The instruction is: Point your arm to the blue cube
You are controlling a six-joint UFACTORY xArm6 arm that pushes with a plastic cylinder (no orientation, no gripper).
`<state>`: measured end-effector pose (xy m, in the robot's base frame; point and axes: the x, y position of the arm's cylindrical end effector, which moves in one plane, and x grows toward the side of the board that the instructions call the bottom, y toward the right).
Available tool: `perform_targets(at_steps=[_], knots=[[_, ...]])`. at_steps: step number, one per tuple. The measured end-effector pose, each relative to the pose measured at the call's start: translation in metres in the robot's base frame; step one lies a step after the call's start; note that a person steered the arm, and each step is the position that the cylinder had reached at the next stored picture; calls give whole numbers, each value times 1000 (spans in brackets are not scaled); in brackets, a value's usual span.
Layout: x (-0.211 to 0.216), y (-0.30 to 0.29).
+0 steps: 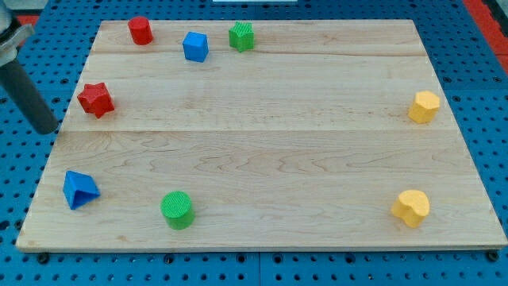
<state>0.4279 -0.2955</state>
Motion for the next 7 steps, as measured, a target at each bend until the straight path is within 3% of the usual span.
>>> perform_targets(at_steps=[3, 4, 7], knots=[[-73, 76], [-73, 39], [-75, 30]])
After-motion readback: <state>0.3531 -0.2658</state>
